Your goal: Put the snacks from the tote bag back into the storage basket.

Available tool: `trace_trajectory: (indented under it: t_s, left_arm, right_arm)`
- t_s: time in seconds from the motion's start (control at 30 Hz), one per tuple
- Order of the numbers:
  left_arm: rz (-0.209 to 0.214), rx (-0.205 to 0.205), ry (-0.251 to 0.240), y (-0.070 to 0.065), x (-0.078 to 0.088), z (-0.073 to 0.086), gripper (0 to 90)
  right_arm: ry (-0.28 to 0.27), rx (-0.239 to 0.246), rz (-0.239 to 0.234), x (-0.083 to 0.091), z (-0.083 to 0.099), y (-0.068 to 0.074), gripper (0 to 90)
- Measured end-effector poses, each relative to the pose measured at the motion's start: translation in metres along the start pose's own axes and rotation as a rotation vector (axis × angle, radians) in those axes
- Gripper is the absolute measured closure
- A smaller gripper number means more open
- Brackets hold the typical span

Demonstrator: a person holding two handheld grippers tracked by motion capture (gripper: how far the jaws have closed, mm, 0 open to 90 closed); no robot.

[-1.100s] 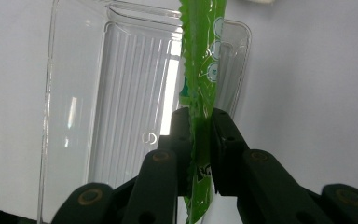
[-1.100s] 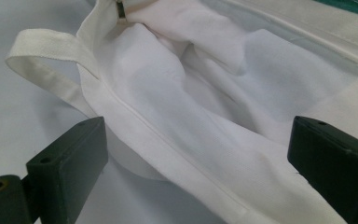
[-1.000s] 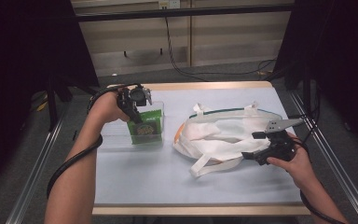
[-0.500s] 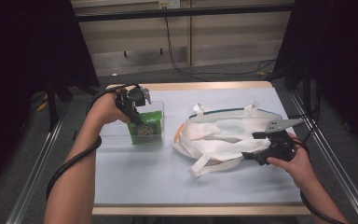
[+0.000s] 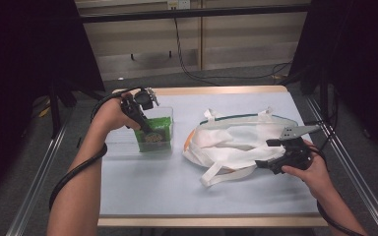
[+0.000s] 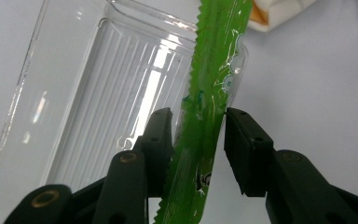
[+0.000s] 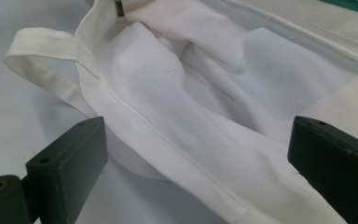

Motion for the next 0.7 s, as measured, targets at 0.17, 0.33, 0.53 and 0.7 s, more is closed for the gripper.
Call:
trace_trajectory:
  t_s: [0.17, 0.33, 0.53, 0.7]
  left_arm:
    - [0.005, 0.025, -0.009, -0.0002, -0.0007, 0.0007, 54.1]
    - [0.017, 0.041, -0.019, 0.0008, -0.0009, 0.0025, 45.6]
    - [0.016, 0.068, -0.05, 0.001, -0.0002, 0.0024, 35.9]
    - [0.029, 0.105, -0.062, 0.0002, 0.0017, 0.0021, 26.9]
  right_arm:
    - [-0.001, -0.001, 0.003, 0.0002, 0.0, -0.0001, 4.2]
    - [0.003, -0.001, 0.0, -0.0004, 0.0001, 0.0008, 4.2]
    - [0.006, -0.001, 0.003, -0.0004, 0.0011, -0.0003, 4.2]
    - [0.002, -0.001, 0.006, -0.0001, 0.0, 0.0004, 4.2]
Point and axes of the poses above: each handheld gripper's, and its own axes: x roughly backward along the jaws, z roughly out of its underside, y roughly to its left, the point moved 6 cm from there along -x, roughly forward along the jaws, and after that the axes turned 1 degree about -z, right-handed, at the moved point
